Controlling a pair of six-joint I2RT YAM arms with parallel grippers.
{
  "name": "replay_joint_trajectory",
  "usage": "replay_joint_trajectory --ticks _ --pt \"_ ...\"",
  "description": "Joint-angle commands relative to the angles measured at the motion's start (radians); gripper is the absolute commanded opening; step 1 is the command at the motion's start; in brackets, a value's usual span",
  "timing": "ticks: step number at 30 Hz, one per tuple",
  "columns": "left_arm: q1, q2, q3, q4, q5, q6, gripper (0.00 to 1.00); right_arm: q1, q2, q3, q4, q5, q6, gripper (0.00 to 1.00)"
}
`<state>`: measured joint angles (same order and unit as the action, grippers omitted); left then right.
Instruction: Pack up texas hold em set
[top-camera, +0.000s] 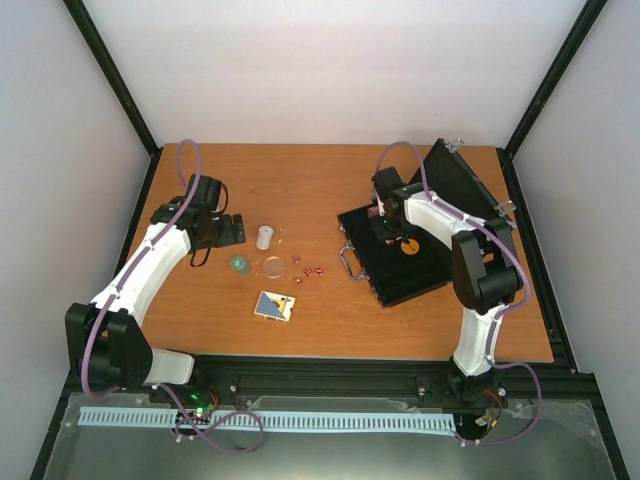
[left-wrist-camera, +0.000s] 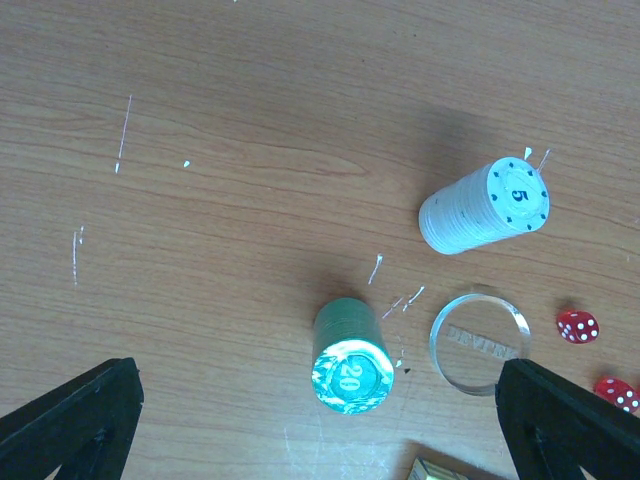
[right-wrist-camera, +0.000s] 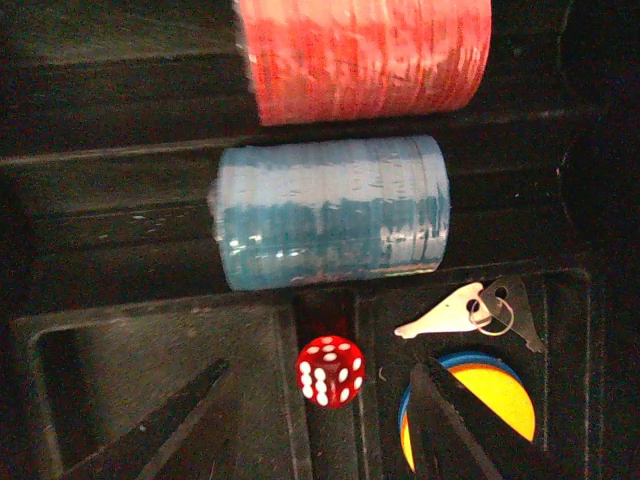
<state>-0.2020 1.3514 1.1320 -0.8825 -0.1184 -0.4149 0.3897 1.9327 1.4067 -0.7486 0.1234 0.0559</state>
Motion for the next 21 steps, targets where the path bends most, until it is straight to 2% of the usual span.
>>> replay_joint_trajectory --ticks 1,10,21 --pt "0.003 0.001 0.007 0.019 0.009 -0.004 1.00 0.000 -0.062 0.011 -0.021 -0.082 -0.016 0.47" --pt "0.003 -0.002 0.011 0.014 0.003 0.002 1.00 0.000 -0.035 0.027 -0.028 -0.135 0.008 0.47" --pt "0.003 0.000 0.011 0.013 0.002 0.008 1.00 0.000 0.052 0.031 -0.018 -0.118 0.012 0.47"
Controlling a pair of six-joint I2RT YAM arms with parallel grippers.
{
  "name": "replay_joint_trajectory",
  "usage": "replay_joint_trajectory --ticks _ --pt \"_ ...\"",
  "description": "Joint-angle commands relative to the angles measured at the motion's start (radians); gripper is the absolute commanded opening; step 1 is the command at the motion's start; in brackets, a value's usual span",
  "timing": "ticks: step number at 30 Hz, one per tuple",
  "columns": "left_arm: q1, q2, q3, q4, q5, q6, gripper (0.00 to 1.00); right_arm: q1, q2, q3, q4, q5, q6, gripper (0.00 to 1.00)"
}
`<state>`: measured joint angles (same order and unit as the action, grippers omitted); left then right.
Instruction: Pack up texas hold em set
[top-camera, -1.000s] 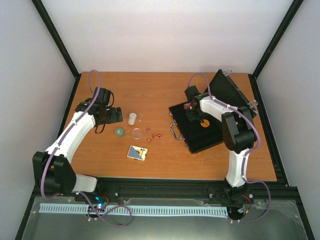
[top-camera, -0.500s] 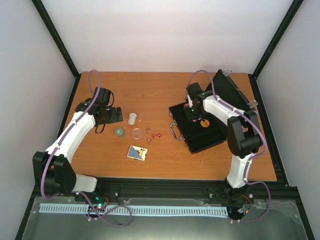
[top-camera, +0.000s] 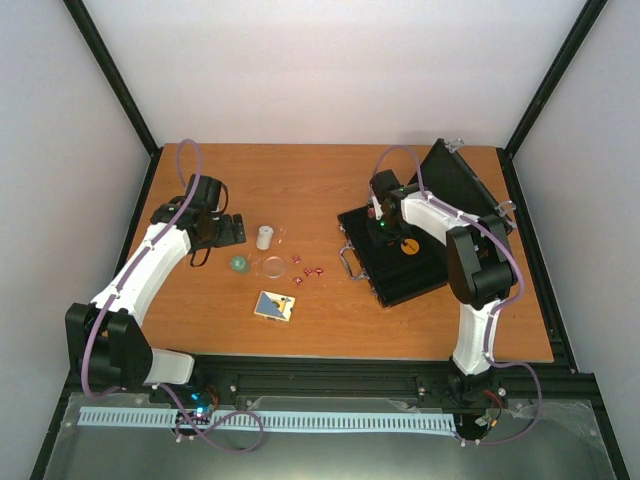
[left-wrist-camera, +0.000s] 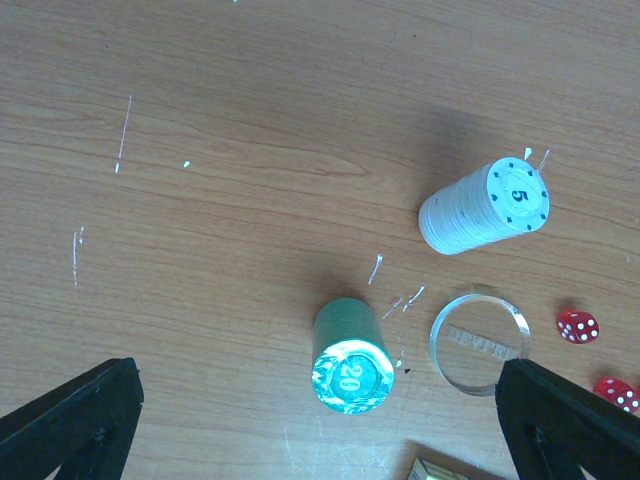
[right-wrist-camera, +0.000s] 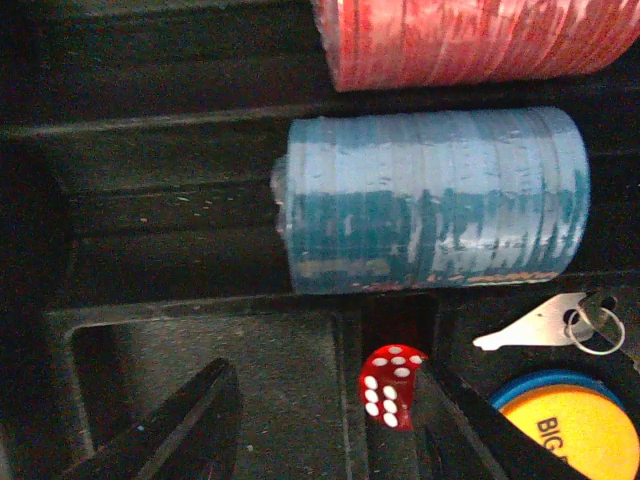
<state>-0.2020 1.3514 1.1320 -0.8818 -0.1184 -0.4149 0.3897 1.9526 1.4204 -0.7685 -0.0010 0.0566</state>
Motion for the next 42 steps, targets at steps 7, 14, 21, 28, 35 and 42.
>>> replay_joint_trajectory --ticks 7,14,21,28,35,42 --pt "0.003 0.003 0.011 0.014 -0.003 0.011 1.00 0.001 0.052 0.008 0.015 -0.078 0.017 0.47" --pt "0.002 0.002 0.003 0.018 -0.001 0.005 1.00 0.001 0.005 0.007 0.024 -0.171 0.044 0.47" --pt "0.003 0.004 0.002 0.022 0.003 0.004 1.00 0.001 -0.036 0.028 -0.007 -0.048 0.024 0.47" --pt "0.003 0.007 -0.002 0.020 0.008 0.004 1.00 0.003 -0.087 0.049 -0.026 -0.029 0.019 0.48" --pt "0.003 0.032 0.001 0.021 0.018 0.000 1.00 0.016 -0.084 0.007 -0.016 -0.127 0.022 0.48" --pt "0.003 0.053 0.008 0.024 0.016 -0.003 1.00 0.017 -0.024 -0.007 -0.017 -0.115 0.029 0.48"
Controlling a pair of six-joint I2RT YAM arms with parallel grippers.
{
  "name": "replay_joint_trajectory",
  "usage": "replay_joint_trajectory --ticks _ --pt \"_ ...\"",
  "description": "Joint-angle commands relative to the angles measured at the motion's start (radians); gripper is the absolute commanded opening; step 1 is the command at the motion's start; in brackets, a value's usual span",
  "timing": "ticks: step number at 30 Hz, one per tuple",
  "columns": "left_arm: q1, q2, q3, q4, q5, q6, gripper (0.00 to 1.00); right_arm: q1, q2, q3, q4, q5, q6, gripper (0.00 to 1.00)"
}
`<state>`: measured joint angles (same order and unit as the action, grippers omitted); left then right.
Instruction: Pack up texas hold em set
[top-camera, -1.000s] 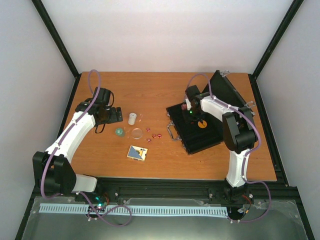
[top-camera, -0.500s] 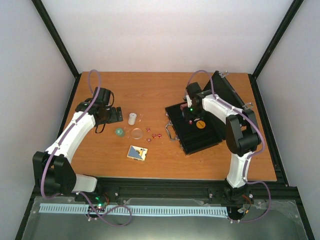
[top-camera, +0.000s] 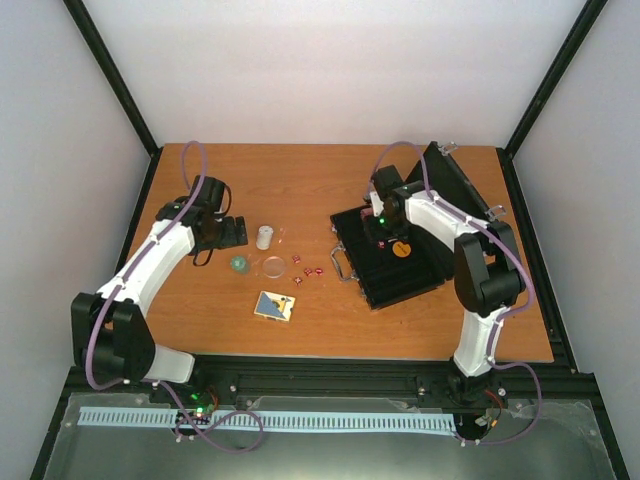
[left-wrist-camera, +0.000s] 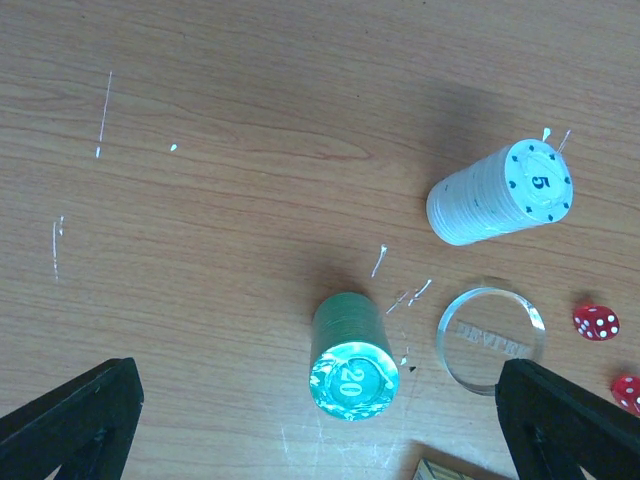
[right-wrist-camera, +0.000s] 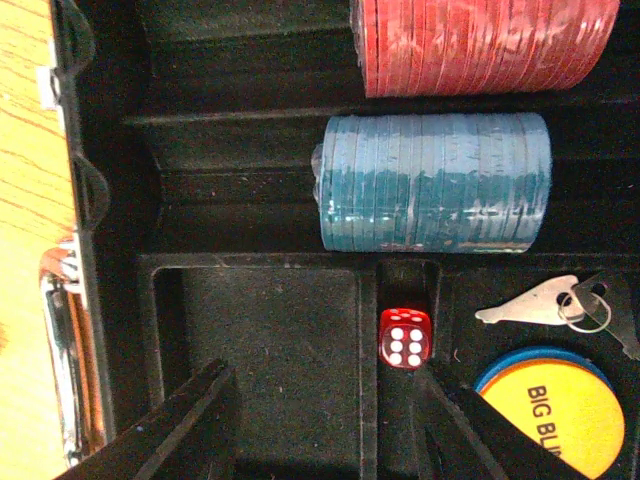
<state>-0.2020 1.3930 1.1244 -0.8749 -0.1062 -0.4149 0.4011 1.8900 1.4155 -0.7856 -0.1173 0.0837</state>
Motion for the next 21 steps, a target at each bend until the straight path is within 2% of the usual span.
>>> replay_joint_trajectory --ticks 1,12,21 --pt "0.003 0.014 0.017 0.016 0.004 -0.002 1.00 0.005 0.051 0.002 -0.003 0.012 0.001 0.47" --pt "0.003 0.027 0.045 0.009 -0.011 0.011 1.00 0.005 0.122 0.004 0.015 0.016 0.009 0.47" --pt "0.003 0.008 0.037 0.015 -0.003 0.010 1.00 0.015 0.030 0.031 -0.015 0.042 0.015 0.48"
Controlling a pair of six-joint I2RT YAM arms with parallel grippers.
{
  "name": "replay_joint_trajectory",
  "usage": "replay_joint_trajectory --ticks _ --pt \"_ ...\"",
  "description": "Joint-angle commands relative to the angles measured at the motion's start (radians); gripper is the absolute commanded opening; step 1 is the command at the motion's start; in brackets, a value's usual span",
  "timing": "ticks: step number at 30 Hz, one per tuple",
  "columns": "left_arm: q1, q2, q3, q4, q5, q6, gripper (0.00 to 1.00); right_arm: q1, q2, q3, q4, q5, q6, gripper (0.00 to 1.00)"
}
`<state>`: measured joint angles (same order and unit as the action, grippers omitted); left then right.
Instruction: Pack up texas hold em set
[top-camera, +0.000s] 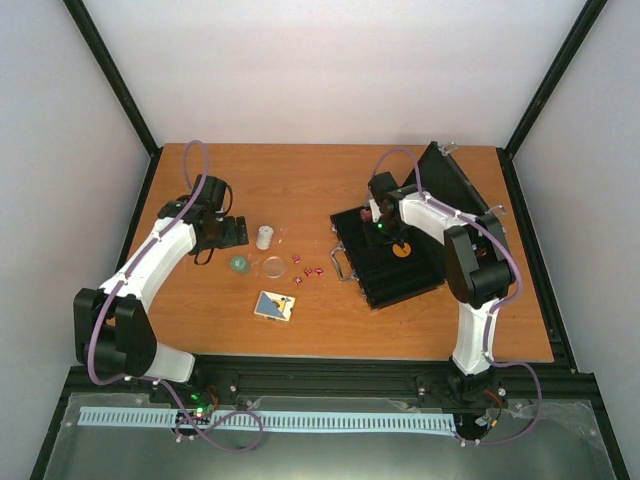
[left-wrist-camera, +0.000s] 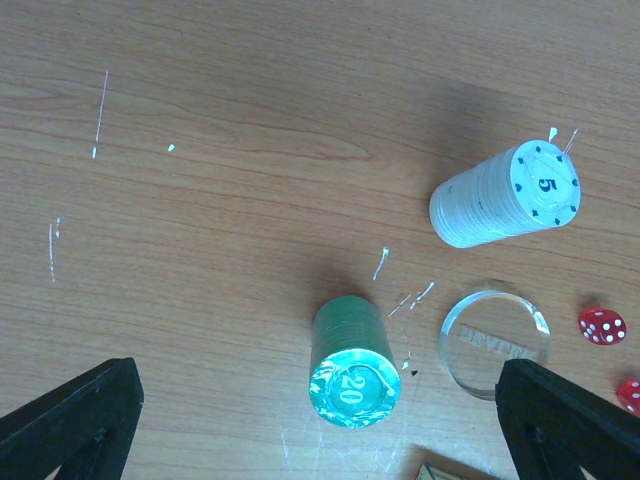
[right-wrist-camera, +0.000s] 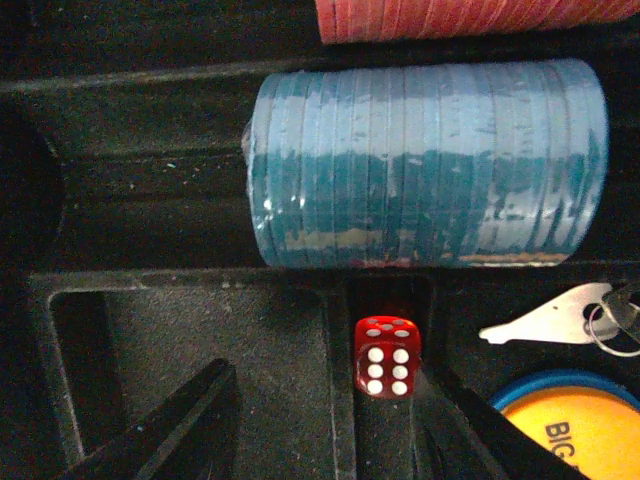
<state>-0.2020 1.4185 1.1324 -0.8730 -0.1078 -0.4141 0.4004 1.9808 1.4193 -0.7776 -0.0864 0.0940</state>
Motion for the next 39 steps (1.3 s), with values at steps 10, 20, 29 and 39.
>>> replay_joint_trajectory --ticks 10,20,29,39 --pt "0.003 -0.050 0.021 0.017 0.002 0.007 1.00 0.123 -0.105 0.163 -0.138 0.003 -0.006 0.54" --pt "0.003 -0.080 0.021 0.013 -0.005 -0.006 1.00 0.311 0.094 0.333 -0.151 -0.080 0.003 0.54" --pt "0.003 -0.088 0.009 0.014 -0.011 -0.008 1.00 0.379 0.248 0.482 -0.207 -0.114 -0.035 0.52" --pt "0.003 -0.090 0.003 0.014 -0.015 -0.005 1.00 0.403 0.349 0.570 -0.215 -0.117 -0.020 0.52"
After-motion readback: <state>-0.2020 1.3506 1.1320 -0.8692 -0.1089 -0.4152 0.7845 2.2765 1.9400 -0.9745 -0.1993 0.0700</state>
